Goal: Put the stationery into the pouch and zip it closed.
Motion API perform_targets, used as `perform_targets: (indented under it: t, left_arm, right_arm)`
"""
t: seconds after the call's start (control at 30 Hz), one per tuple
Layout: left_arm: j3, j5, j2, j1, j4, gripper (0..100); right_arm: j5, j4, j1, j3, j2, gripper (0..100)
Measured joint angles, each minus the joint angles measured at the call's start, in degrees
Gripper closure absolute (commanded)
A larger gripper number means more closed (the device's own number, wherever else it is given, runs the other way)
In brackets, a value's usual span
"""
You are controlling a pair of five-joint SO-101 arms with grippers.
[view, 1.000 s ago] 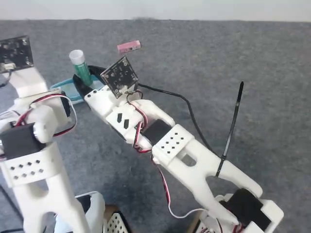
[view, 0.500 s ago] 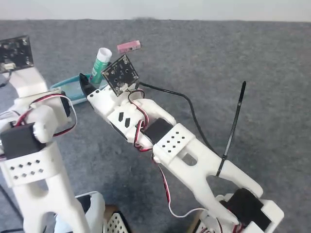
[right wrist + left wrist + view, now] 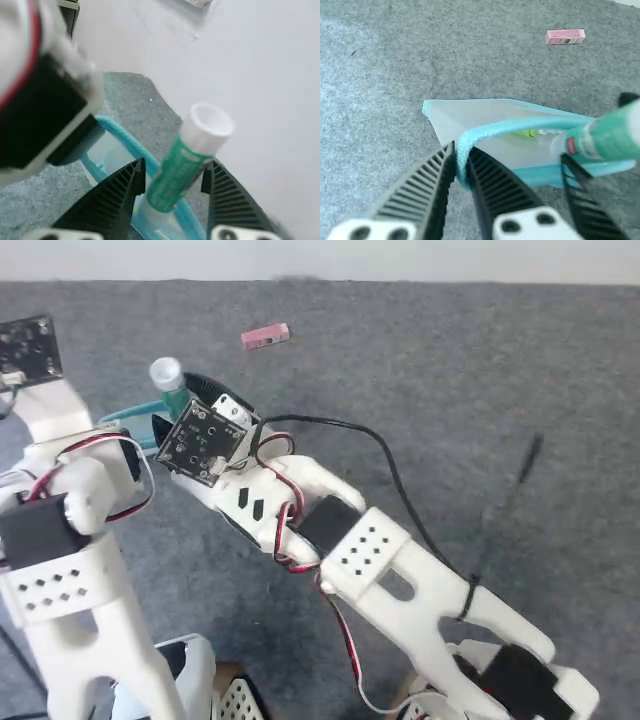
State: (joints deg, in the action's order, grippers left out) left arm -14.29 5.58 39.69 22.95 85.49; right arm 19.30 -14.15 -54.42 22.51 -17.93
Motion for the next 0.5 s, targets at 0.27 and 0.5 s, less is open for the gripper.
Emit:
perform_targets:
  t: [0.27,0.5]
  left_arm:
    - [0.0,0.0,0.0,0.0,0.0,99]
    - [0.0,0.0,0.0,0.0,0.0,99]
  right_arm:
    - [-4.1,-0.2,0.4,-0.3,-0.6,81.8]
    - [-4.7,-0.2,2.7,-1.7,-1.7,82.0]
